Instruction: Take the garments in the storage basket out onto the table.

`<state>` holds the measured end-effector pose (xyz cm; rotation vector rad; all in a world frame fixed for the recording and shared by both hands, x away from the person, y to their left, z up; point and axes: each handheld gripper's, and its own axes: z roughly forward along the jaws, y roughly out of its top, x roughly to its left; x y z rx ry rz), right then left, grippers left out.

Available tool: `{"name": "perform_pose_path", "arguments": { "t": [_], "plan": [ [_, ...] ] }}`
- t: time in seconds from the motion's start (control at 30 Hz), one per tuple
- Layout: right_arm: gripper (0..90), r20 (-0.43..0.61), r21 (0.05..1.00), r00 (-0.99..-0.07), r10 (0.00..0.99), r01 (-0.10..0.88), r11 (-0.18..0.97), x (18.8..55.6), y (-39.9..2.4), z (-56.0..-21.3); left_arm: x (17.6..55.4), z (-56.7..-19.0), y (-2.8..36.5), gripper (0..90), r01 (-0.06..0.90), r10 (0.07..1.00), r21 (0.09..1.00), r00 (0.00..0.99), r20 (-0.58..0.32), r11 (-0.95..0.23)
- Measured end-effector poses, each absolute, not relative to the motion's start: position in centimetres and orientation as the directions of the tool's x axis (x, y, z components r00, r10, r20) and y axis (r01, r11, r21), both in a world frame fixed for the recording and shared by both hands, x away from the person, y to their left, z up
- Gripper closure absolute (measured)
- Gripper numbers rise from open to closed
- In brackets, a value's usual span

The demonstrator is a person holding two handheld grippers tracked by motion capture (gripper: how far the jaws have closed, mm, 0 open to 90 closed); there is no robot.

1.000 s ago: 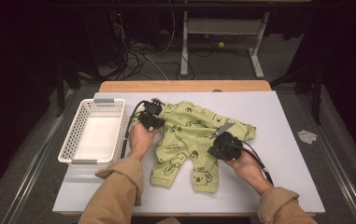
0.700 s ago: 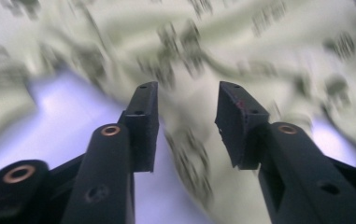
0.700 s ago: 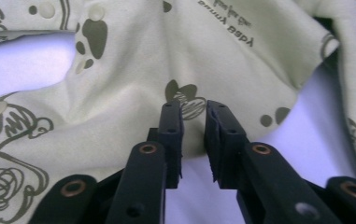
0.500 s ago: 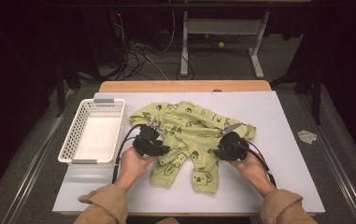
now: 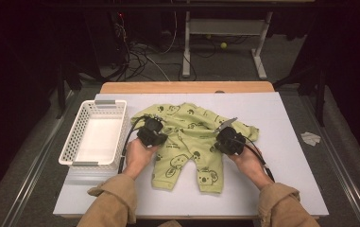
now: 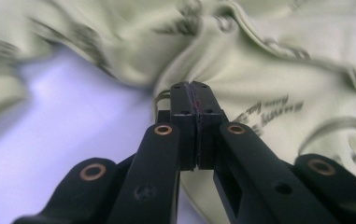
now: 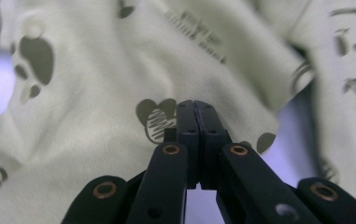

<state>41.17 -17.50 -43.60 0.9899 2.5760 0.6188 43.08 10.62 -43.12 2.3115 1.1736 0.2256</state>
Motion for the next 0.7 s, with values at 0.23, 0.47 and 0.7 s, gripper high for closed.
{"name": "perform_pose_path", "arguments": {
  "t": [0.23,0.47,0.7],
  "plan": [
    [80.4,-0.113,0.537,-0.694,0.711,0.560,0.631,41.3,-18.1,-43.1,41.3,-42.3,11.1,67.3,0.672,0.774,0.571,0.626,-0.096,-0.472],
    [79.9,-0.088,0.552,-0.706,0.703,0.553,0.624,38.3,-20.0,-42.5,36.5,-42.6,12.1,60.5,0.653,0.731,0.561,0.672,-0.119,-0.509],
    [70.5,-0.050,0.528,-0.720,0.692,0.569,0.631,37.5,-19.4,-44.1,35.9,-45.1,11.2,56.4,0.665,0.726,0.522,0.677,-0.120,-0.534]
  ]
}}
